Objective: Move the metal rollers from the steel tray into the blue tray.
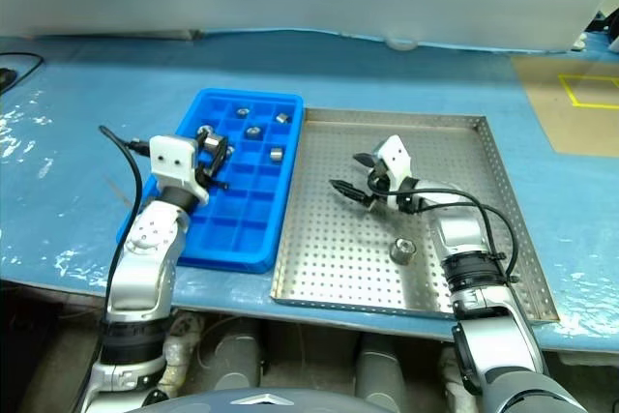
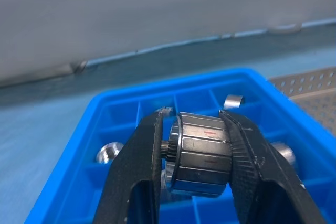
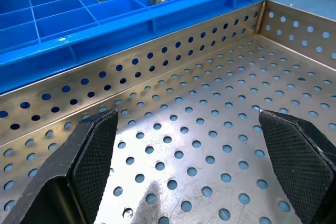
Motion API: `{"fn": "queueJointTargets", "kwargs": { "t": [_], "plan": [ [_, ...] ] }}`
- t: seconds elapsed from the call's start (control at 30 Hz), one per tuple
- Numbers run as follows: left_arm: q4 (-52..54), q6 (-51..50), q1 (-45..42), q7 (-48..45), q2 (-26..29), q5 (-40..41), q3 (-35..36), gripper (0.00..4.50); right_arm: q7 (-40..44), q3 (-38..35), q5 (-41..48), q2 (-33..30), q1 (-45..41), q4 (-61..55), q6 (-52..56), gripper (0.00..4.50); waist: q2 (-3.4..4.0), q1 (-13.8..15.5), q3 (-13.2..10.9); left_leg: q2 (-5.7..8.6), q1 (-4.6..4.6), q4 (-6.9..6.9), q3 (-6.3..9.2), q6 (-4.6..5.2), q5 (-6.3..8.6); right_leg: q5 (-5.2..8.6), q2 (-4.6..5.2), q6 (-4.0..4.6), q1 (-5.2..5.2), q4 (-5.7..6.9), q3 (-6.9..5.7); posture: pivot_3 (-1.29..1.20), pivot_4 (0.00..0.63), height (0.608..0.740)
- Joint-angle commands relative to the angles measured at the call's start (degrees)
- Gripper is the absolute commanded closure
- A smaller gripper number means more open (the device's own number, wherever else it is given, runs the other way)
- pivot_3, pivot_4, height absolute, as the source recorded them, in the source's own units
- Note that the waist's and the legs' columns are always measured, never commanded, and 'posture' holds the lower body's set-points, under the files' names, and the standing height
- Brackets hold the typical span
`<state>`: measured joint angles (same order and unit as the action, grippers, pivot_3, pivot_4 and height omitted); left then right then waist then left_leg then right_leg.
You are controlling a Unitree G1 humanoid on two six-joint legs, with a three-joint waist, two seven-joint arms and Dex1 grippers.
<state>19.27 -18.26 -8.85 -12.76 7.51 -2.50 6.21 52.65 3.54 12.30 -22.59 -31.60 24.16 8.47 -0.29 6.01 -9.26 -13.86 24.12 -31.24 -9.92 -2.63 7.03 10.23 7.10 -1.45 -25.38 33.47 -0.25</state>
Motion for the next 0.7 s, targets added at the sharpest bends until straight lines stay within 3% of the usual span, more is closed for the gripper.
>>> {"fn": "queueJointTargets", "kwargs": {
  "t": [0.03, 0.37, 0.6, 0.7],
  "plan": [
    [4.30, -4.86, 1.97, 1.19, 1.54, -0.88, -0.03, 3.22, 0.92, 0.08, 0.05, 0.58, -1.87, 0.22, -1.71, 0.00, 0.00, 0.01, 0.00, 0.00, -0.01, 0.00, 0.00, 0.00, 0.00, 0.00, 0.00, 0.00, 0.00, 0.01, 0.01, 0.19, 0.150, 0.740],
    [11.20, -12.90, 8.96, 4.61, 0.51, -0.91, -1.80, 3.22, 1.75, -0.06, -1.02, 1.23, -3.09, 3.18, -3.73, 0.00, 0.00, 0.24, 0.00, 0.01, 0.02, 0.08, 0.01, -0.01, 0.00, 0.01, -0.01, -0.02, 0.00, -0.10, -0.01, 0.21, 0.150, 0.740],
    [8.31, -12.01, 4.92, 1.08, 1.42, 3.23, -2.67, 0.91, 2.00, -1.76, 0.41, 0.19, -3.43, 1.92, -2.73, 0.00, 0.00, 0.31, 0.00, 0.02, -0.01, 0.07, 0.01, -0.02, 0.00, 0.01, -0.01, -0.03, 0.00, -0.08, 0.01, 0.19, 0.150, 0.740],
    [5.38, -9.62, -0.37, -4.42, 2.54, 6.53, -5.00, 0.91, 2.69, -3.18, 2.06, -1.71, -2.33, -1.97, 0.10, 0.00, 0.00, 1.31, 0.00, 0.02, -0.01, 0.05, 0.01, -0.04, -0.02, 0.00, -0.01, -0.03, -0.02, -0.02, 0.02, 0.13, 0.150, 0.740]
  ]
}}
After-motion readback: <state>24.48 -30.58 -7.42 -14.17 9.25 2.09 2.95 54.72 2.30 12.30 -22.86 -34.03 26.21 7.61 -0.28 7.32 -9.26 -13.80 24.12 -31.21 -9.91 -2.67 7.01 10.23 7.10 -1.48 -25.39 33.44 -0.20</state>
